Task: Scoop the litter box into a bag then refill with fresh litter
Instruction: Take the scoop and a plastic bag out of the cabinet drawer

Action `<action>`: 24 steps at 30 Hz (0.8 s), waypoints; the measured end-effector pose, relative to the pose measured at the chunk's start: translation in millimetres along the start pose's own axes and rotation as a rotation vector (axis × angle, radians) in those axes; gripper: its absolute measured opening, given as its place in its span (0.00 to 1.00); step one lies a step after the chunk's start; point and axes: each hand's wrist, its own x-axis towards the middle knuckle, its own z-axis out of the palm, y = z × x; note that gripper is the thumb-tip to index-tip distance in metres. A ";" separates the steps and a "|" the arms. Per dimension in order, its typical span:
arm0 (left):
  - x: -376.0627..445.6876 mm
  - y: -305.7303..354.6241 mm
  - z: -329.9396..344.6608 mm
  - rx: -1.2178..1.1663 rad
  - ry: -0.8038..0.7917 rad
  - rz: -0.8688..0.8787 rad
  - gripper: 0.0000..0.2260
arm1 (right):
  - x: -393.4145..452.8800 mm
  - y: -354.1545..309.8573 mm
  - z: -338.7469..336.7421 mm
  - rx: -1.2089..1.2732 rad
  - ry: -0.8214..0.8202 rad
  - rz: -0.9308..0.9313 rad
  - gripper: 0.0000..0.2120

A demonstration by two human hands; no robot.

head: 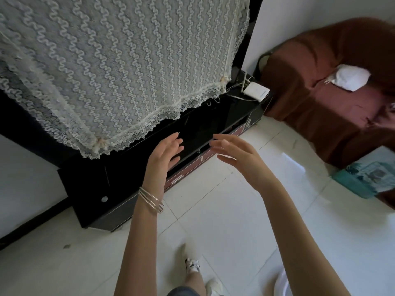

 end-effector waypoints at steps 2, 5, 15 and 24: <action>16.3 5.1 -2.9 -0.019 0.009 0.003 0.13 | 18.8 -6.3 1.2 -0.009 -0.005 -0.001 0.18; 36.7 8.9 -9.8 -0.017 0.005 0.008 0.13 | 43.5 -12.3 4.6 -0.023 -0.032 0.007 0.15; 75.7 -10.3 -19.4 -0.025 0.121 -0.028 0.15 | 105.9 1.1 -1.9 -0.001 -0.129 0.030 0.13; 94.9 -59.4 2.1 -0.077 0.337 -0.113 0.10 | 163.7 40.8 -27.0 0.013 -0.332 0.143 0.12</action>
